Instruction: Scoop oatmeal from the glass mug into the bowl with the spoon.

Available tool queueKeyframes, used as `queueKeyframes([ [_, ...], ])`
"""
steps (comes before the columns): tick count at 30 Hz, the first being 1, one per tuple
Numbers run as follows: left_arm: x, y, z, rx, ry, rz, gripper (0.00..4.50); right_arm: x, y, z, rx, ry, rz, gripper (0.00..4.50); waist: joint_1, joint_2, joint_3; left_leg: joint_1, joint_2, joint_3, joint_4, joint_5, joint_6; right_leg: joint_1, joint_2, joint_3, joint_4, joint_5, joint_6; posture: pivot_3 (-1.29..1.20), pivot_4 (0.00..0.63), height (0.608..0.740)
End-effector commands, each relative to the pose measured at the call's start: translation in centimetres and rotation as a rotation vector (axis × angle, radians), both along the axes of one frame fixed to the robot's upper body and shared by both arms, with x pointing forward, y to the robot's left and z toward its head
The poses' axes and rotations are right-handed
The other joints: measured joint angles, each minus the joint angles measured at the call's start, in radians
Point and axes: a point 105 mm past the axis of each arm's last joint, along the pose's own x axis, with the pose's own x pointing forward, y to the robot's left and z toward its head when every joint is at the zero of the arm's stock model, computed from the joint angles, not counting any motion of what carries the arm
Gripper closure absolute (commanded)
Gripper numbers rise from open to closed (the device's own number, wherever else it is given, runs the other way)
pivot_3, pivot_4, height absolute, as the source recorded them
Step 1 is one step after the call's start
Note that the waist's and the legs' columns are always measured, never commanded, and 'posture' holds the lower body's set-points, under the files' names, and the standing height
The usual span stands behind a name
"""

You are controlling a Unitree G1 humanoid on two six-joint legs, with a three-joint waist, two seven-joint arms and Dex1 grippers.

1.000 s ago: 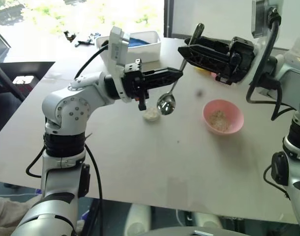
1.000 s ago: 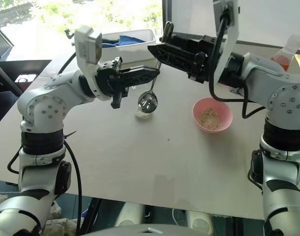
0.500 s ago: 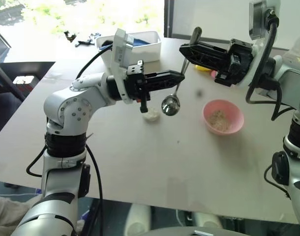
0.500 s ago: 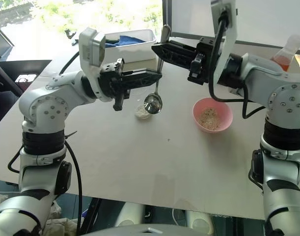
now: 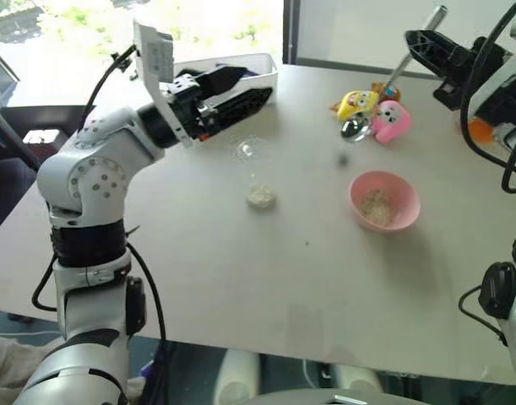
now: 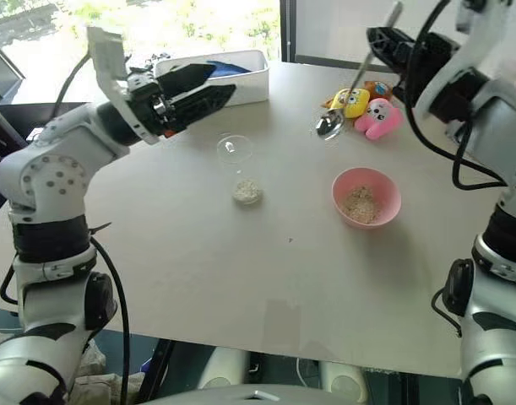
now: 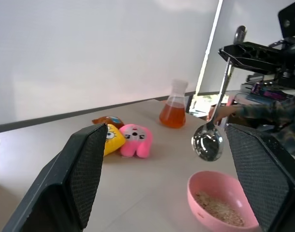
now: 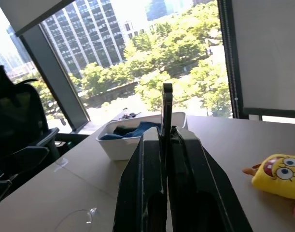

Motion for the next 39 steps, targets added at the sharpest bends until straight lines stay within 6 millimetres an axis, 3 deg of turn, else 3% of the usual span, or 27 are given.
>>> queueKeyframes([
  [1,-1.0,-1.9,-0.4,0.087,-0.093,-0.046,0.35,-1.0,0.2,1.6,0.080,-0.052,-0.043,4.50,-0.001,0.000,0.000,0.000,0.000,0.000,0.000,0.001,-0.001,0.000,0.000,0.000,0.000,0.000,0.000,0.00,0.150,0.740],
  [6,0.2,-5.1,-0.8,0.146,-0.202,0.049,0.35,-0.6,1.2,1.6,0.191,-0.020,-0.126,4.50,0.003,0.000,0.000,0.000,0.000,0.000,0.000,0.001,-0.001,0.000,0.000,0.000,0.001,0.000,0.000,0.00,0.150,0.740],
  [11,-0.2,-8.7,-0.7,0.135,-0.255,0.036,0.35,-1.1,2.7,1.5,0.203,-0.025,-0.178,4.50,0.001,0.000,0.000,-0.001,0.000,0.000,0.000,0.001,-0.001,-0.001,0.000,0.001,0.001,0.000,0.000,0.00,0.150,0.740],
  [15,0.0,-9.2,-0.3,0.105,-0.257,0.040,0.35,-1.1,3.2,1.5,0.215,-0.030,-0.186,4.50,-0.001,0.000,0.000,-0.001,0.000,0.000,0.000,0.001,-0.001,-0.001,0.000,0.001,0.000,0.000,0.000,0.00,0.150,0.740],
  [19,1.8,-4.4,0.8,0.031,-0.214,0.176,0.35,-1.2,1.4,1.3,0.242,-0.030,-0.258,4.50,-0.005,0.000,0.000,0.000,0.000,0.000,0.000,-0.001,0.002,-0.001,0.000,0.001,0.002,0.000,0.000,0.00,0.150,0.740],
  [22,2.2,-0.7,0.9,-0.009,-0.184,0.269,0.35,-1.5,-0.8,0.0,0.247,-0.010,-0.322,4.50,-0.003,0.000,0.000,0.000,0.000,0.000,0.000,-0.001,0.002,-0.002,0.001,0.001,0.003,0.000,0.000,0.00,0.150,0.740],
  [25,2.6,3.9,-1.0,0.008,-0.147,0.388,0.35,-2.1,-2.4,-2.2,0.231,0.033,-0.371,4.50,-0.002,0.001,-0.001,0.000,0.000,0.000,0.000,-0.001,0.002,-0.001,0.000,0.001,0.000,0.000,0.000,0.00,0.150,0.740],
  [29,2.0,6.9,-6.2,0.148,-0.010,0.352,0.35,-2.8,-3.1,-4.3,0.232,0.087,-0.357,4.50,-0.004,0.002,-0.001,0.000,0.000,0.001,-0.002,0.001,-0.001,-0.002,-0.001,0.003,0.000,0.000,0.000,0.00,0.150,0.740],
  [34,3.2,6.8,-12.2,0.361,0.073,0.327,0.35,-3.0,-2.8,-5.1,0.244,0.117,-0.327,4.50,0.006,0.002,-0.001,0.001,0.000,0.000,-0.002,-0.001,0.003,0.000,0.000,0.001,0.001,0.000,0.000,0.00,0.150,0.740],
  [39,5.7,5.3,-12.9,0.379,0.068,0.302,0.35,-3.4,-2.2,-4.7,0.257,0.106,-0.312,4.50,0.004,0.002,-0.001,0.001,0.000,-0.001,0.001,-0.002,0.003,0.002,0.000,0.000,0.001,0.000,0.001,0.00,0.150,0.740],
])
